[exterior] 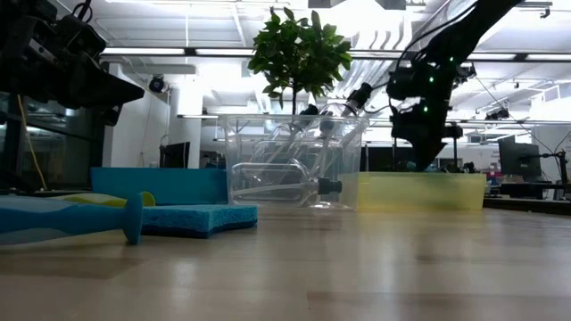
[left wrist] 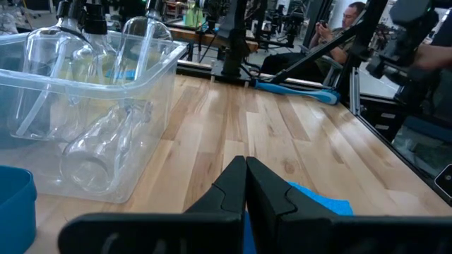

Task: Pick & Place Kitchen Sink Supplies
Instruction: Put the light blue sponge into the yellow bin, then put the blue dish brush into the blue bin

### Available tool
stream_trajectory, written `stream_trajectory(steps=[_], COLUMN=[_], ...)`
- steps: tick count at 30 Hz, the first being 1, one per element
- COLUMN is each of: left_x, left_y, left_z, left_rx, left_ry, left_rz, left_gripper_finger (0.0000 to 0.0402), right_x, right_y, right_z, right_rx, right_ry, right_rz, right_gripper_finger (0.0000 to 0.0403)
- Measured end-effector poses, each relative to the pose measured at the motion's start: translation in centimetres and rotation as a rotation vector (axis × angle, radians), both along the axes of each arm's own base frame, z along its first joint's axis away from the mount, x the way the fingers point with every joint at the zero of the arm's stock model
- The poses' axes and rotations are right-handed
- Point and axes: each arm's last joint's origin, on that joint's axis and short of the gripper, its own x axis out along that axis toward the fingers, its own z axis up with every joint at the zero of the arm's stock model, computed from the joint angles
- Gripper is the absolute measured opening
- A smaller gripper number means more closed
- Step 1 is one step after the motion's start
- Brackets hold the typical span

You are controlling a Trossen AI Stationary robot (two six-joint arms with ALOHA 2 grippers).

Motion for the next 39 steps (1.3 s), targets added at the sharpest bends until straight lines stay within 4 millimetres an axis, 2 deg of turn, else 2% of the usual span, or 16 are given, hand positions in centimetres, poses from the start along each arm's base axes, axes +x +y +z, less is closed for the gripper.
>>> stream_trajectory(steps=[10, 24, 34, 39], left_x=[0.0, 0.0, 0.0, 0.0], left_y=[0.0, 0.0, 0.0, 0.0], left_z=[0.0, 0.0, 0.0, 0.0], left_rx=[0.000, 0.000, 0.000, 0.000], left_ry=[0.001, 0.000, 0.000, 0.000], left_rz=[0.000, 0.000, 0.000, 0.000], left_gripper_finger=[0.0001, 0.0001, 0.0001, 0.0001], right_x=[0.3, 0.4, 0.2, 0.1], right_y=[-0.4, -0.4, -0.2, 0.0], right_z=[-2.0, -2.0, -2.1, -1.9], right_rx=[0.054, 0.072, 0.097, 0.102], right_ry=[0.087, 0.060, 0.069, 0.068], right_rz=[0.027, 0.004, -0.026, -0.046], right_gripper_finger=[0.0000, 0.0005, 0.0112, 0.0145])
